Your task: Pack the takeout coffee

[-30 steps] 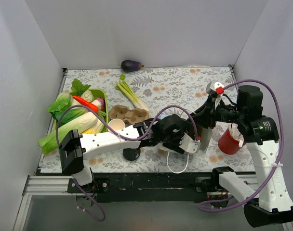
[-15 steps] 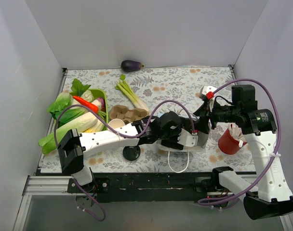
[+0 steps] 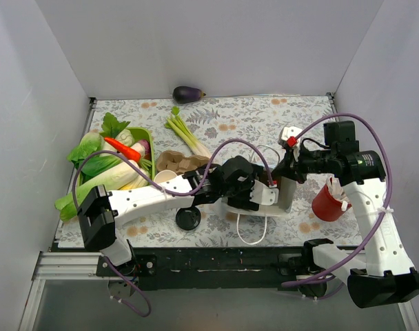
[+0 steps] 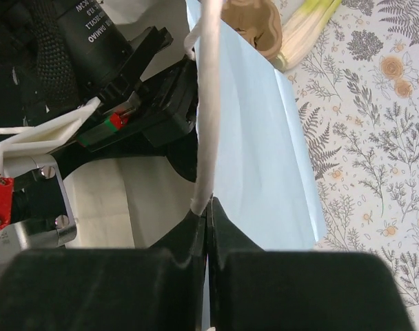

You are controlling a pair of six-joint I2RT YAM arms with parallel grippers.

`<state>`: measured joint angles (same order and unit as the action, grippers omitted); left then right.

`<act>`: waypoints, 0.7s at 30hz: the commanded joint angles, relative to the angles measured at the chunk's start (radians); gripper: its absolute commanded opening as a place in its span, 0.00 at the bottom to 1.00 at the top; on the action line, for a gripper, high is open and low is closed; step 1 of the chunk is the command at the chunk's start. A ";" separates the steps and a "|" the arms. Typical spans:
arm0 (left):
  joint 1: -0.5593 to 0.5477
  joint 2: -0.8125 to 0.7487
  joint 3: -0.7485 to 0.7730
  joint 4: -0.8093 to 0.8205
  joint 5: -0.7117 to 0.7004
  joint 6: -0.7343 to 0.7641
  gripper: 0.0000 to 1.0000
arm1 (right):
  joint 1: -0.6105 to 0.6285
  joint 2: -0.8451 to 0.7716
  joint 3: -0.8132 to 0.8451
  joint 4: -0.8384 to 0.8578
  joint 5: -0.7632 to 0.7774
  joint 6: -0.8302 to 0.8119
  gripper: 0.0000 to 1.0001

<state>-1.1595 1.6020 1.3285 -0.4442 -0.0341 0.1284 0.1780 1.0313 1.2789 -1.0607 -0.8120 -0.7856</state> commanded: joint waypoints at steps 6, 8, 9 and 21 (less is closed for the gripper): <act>0.020 -0.077 -0.041 0.082 -0.044 0.000 0.00 | 0.000 -0.005 0.045 -0.091 -0.072 -0.021 0.01; 0.020 -0.086 -0.048 0.111 -0.061 0.017 0.00 | 0.002 -0.010 0.045 -0.110 -0.072 0.015 0.01; 0.020 -0.091 -0.058 0.120 -0.078 0.025 0.00 | 0.002 -0.017 0.048 -0.111 -0.066 0.025 0.01; 0.047 -0.090 -0.103 0.202 -0.049 0.010 0.00 | 0.006 -0.051 0.022 -0.070 -0.068 0.183 0.01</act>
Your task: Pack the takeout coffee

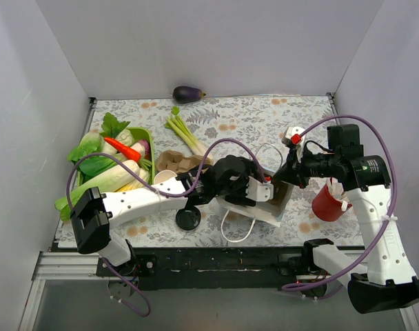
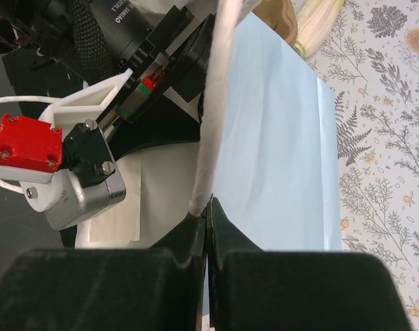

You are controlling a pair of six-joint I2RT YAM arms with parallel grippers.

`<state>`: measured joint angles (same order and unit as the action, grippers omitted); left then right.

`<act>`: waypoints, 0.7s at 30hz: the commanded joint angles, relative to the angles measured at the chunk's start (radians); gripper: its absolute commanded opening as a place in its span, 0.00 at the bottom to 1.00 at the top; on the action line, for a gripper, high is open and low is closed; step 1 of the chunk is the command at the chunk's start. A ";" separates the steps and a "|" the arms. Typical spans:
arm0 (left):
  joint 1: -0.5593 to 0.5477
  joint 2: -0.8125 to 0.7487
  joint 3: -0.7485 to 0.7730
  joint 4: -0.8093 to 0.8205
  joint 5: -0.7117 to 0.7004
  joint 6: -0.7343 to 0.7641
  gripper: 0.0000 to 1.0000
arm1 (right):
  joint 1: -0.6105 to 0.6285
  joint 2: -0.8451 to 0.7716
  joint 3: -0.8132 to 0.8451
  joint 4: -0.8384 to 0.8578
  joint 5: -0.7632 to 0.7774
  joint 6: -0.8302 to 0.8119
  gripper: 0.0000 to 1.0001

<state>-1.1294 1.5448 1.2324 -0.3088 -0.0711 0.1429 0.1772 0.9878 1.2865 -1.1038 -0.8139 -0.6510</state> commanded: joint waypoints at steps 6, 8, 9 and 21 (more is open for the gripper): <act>0.019 -0.008 0.018 0.086 0.033 -0.020 0.00 | 0.007 0.011 0.005 -0.039 -0.103 0.053 0.01; 0.025 -0.015 0.019 0.091 0.059 -0.026 0.00 | 0.007 0.011 -0.001 -0.031 -0.096 0.070 0.01; 0.026 -0.020 0.018 0.091 0.070 -0.029 0.00 | 0.007 0.012 -0.007 -0.027 -0.093 0.077 0.01; 0.043 -0.016 -0.014 0.112 0.163 -0.075 0.00 | 0.005 0.034 0.007 -0.013 -0.103 0.113 0.01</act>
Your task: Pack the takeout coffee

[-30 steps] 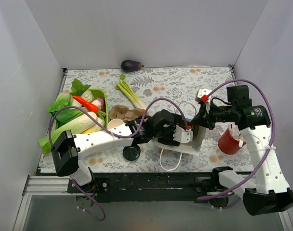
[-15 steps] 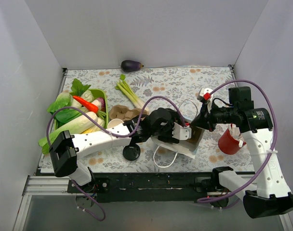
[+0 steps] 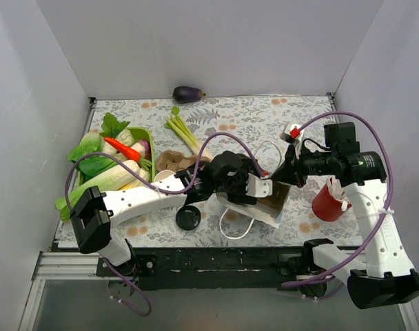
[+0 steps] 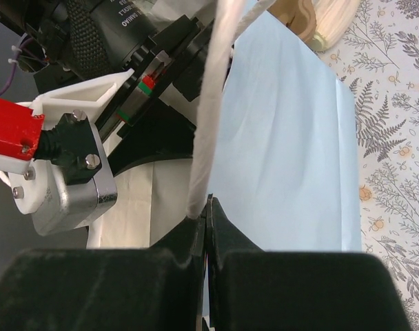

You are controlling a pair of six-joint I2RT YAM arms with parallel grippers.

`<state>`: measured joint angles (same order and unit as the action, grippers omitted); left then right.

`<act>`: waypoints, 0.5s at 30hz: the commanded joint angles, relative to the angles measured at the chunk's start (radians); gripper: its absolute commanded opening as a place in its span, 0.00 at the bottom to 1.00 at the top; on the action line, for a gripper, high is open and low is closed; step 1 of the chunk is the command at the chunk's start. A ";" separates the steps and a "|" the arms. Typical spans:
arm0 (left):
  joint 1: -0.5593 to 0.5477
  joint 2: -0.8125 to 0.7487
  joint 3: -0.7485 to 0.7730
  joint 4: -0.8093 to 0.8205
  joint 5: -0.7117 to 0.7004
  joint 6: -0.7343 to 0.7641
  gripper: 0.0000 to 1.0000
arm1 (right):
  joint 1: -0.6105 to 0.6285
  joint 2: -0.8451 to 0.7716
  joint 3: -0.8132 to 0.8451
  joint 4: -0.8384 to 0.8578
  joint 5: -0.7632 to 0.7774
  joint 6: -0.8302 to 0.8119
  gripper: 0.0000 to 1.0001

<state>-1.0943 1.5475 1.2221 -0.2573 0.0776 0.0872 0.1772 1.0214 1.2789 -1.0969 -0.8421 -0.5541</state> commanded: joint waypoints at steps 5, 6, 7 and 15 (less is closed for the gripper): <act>0.019 -0.010 -0.018 0.053 0.007 0.020 0.00 | 0.007 -0.001 0.011 -0.027 -0.097 0.016 0.01; 0.019 -0.010 -0.021 0.053 0.005 0.032 0.00 | 0.005 -0.001 0.011 -0.027 -0.100 0.016 0.01; 0.019 -0.010 -0.026 0.062 0.005 0.034 0.00 | 0.005 -0.001 0.010 -0.027 -0.103 0.016 0.01; 0.027 0.026 -0.027 0.070 0.023 0.060 0.00 | 0.005 0.014 0.004 -0.054 -0.144 0.005 0.01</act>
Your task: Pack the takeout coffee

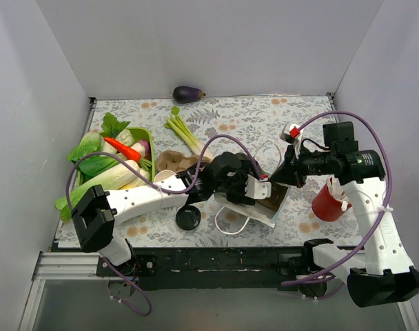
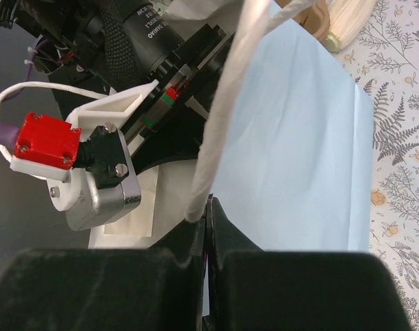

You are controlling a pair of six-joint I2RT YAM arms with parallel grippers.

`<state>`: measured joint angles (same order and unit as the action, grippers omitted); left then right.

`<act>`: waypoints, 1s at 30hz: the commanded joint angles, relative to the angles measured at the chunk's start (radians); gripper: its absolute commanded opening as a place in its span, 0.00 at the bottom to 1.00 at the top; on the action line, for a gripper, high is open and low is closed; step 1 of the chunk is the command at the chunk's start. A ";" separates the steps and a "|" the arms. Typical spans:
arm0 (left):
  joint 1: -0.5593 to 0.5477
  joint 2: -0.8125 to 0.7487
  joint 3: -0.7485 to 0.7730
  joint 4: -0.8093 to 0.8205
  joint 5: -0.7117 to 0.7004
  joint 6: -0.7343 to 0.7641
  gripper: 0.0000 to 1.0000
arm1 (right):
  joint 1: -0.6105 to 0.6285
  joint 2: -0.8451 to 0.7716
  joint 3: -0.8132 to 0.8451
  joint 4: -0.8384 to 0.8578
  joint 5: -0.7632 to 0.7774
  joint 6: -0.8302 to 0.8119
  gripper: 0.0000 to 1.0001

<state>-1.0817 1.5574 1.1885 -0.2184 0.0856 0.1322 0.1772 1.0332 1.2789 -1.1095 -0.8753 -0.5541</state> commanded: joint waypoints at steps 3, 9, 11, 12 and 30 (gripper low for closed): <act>0.014 0.026 0.010 0.027 0.025 0.007 0.00 | 0.004 0.010 0.002 -0.041 -0.110 0.011 0.01; 0.028 0.056 0.020 0.030 0.048 -0.025 0.00 | -0.041 0.054 0.013 -0.056 -0.134 0.026 0.01; 0.042 0.072 0.046 0.024 0.042 -0.051 0.00 | -0.068 0.082 0.028 -0.065 -0.148 0.026 0.01; 0.046 0.091 0.060 0.016 0.045 -0.078 0.00 | -0.077 0.091 0.034 -0.075 -0.151 0.025 0.01; 0.112 0.334 0.434 -0.300 0.100 -0.252 0.00 | -0.166 0.268 0.394 -0.197 -0.051 -0.018 0.58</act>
<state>-0.9726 1.8423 1.5677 -0.4004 0.1844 -0.0692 0.0048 1.3109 1.5581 -1.2423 -0.8406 -0.6117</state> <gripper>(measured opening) 0.748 0.550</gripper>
